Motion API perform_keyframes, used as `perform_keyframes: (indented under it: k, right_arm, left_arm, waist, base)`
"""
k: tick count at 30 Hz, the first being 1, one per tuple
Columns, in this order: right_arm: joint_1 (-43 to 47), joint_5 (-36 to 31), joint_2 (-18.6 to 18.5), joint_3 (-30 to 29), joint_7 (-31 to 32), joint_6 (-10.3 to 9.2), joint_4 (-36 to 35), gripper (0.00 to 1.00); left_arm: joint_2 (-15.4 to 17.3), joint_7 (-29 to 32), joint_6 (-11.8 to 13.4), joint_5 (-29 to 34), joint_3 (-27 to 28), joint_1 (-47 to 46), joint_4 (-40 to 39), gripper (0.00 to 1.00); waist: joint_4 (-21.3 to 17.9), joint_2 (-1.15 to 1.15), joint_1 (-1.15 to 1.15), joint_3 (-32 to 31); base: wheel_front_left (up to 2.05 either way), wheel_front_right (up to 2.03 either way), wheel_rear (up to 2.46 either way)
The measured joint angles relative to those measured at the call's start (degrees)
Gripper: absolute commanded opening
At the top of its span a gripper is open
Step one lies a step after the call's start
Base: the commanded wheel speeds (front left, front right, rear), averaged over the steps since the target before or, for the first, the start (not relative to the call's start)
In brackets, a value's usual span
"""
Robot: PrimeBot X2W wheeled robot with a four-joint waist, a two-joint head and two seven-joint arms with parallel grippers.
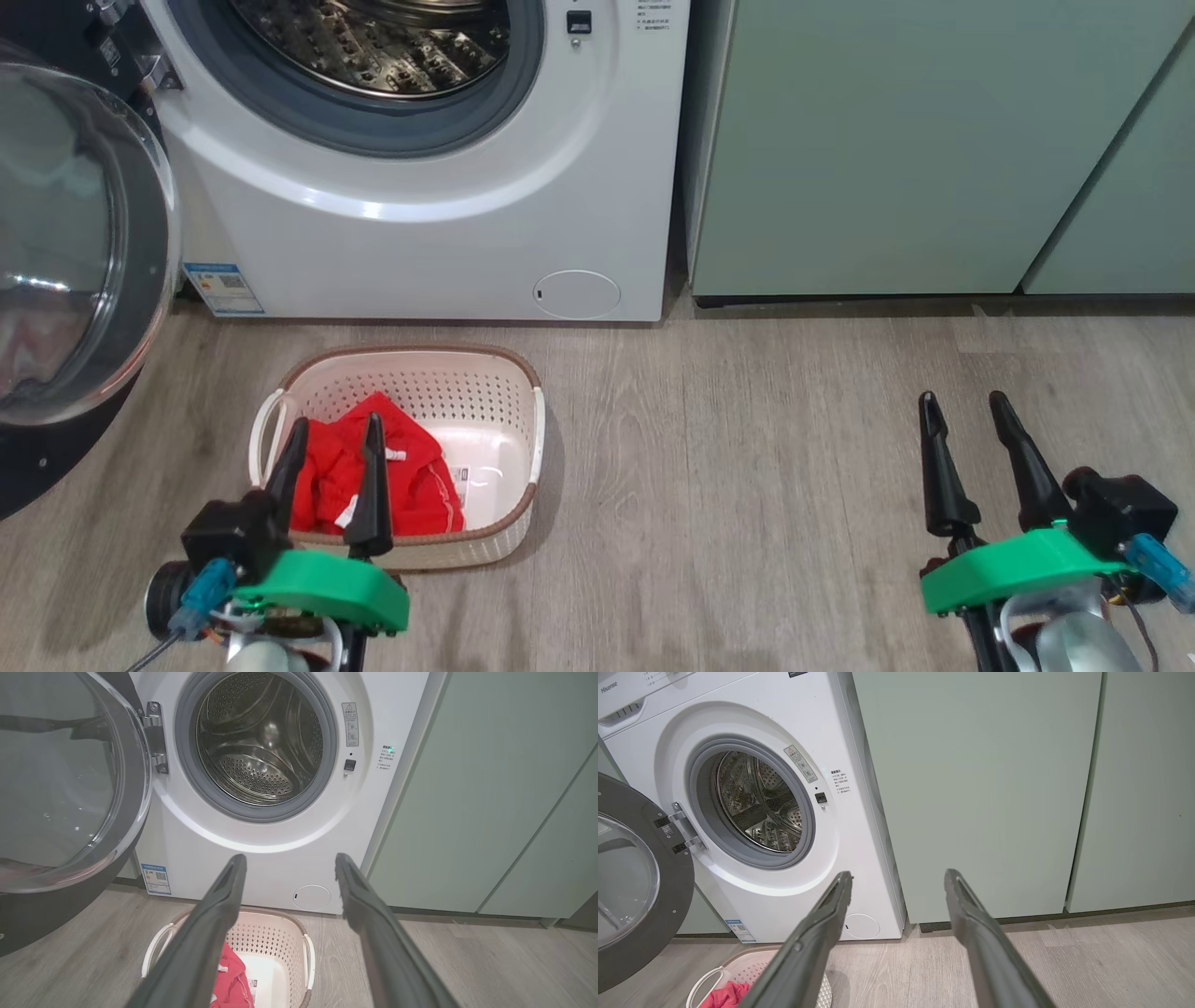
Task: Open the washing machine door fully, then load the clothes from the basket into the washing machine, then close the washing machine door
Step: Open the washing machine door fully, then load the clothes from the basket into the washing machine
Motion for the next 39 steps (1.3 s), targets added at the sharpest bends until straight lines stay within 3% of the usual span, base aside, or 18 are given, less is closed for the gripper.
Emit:
perform_keyframes:
  k: [9, 12, 17, 39]
  right_arm:
    - [0.0, 0.0, 0.0, 0.1, 0.0, 0.00, 0.2, 1.00]
    - [0.0, 0.0, 0.0, 0.1, 0.0, 0.00, 0.2, 1.00]
    - [0.0, 0.0, 0.0, 0.2, 0.0, 0.00, 0.2, 1.00]
    - [0.0, -0.1, 0.0, 0.5, 0.0, 0.00, 0.8, 1.00]
  left_arm:
    - [0.0, 0.0, 0.0, 0.4, -0.2, 0.0, 0.0, 1.00]
    - [0.0, 0.0, -1.6, -2.2, -0.2, 0.0, -0.3, 1.00]
    - [0.0, 0.0, -2.0, -2.5, 0.2, 0.0, -0.3, 1.00]
    - [0.0, 0.0, -1.4, 0.0, -0.3, 0.1, -0.1, 1.00]
  waist:
    - [0.1, 0.00, 0.00, 0.0]
    - [0.3, 0.00, 0.00, 0.0]
    - [0.7, 0.00, 0.00, 0.0]
    - [2.1, 0.00, 0.00, 0.3]
  base:
    - [0.00, 0.00, 0.00]
    - [0.00, 0.00, 0.00]
    - [0.60, -0.60, 0.00]
    - [1.66, -1.64, -0.02]
